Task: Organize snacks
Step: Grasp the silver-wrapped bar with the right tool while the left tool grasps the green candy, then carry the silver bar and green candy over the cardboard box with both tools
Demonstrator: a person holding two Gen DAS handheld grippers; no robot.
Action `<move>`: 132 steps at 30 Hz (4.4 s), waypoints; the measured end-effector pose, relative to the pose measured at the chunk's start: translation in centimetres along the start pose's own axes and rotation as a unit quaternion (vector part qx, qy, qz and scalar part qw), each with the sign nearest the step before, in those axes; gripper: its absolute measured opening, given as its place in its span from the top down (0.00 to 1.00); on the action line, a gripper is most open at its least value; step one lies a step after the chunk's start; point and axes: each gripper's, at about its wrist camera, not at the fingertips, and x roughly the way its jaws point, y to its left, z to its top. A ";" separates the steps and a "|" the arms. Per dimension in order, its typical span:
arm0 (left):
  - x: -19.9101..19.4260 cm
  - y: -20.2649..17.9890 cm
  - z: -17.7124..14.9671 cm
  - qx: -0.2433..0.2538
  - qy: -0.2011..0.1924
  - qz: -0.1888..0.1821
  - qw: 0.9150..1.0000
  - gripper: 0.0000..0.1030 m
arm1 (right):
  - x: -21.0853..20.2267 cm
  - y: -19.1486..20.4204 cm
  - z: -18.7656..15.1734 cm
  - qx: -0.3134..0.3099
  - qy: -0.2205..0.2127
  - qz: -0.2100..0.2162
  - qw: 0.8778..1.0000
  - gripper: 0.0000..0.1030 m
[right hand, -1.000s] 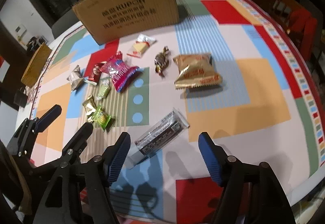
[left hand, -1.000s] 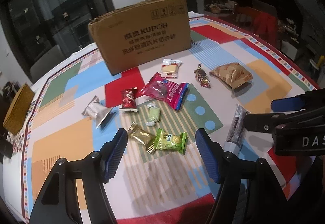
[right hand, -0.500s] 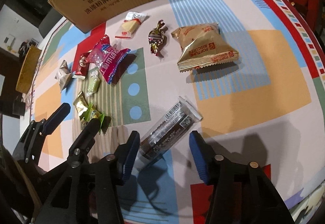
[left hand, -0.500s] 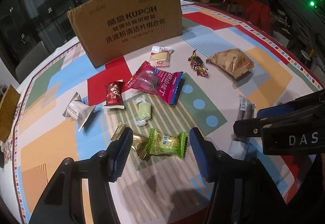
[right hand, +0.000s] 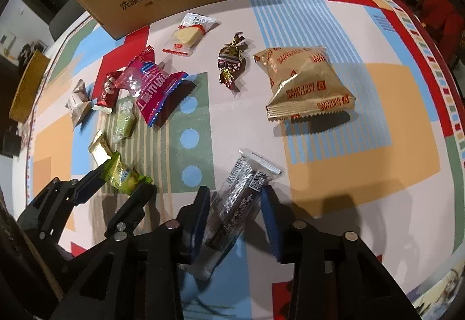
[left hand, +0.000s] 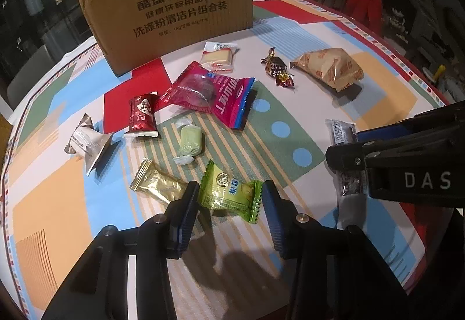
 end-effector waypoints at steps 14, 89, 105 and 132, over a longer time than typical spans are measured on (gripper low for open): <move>-0.4 -0.1 0.0 -0.020 0.003 -0.014 1.000 0.84 | -0.6 -0.5 -0.2 -0.006 -0.019 0.001 1.000 0.81; -12.9 7.3 13.1 -0.149 -0.161 0.090 0.971 0.86 | -18.1 5.2 9.1 -0.138 -0.281 -0.020 0.950 0.82; -12.7 9.6 18.5 -0.141 -0.192 0.097 0.966 0.86 | -20.2 6.5 13.8 -0.150 -0.330 -0.016 0.932 0.82; -8.0 14.5 24.4 -0.163 -0.189 0.097 0.963 0.86 | -17.1 7.1 22.4 -0.131 -0.314 -0.006 0.940 0.82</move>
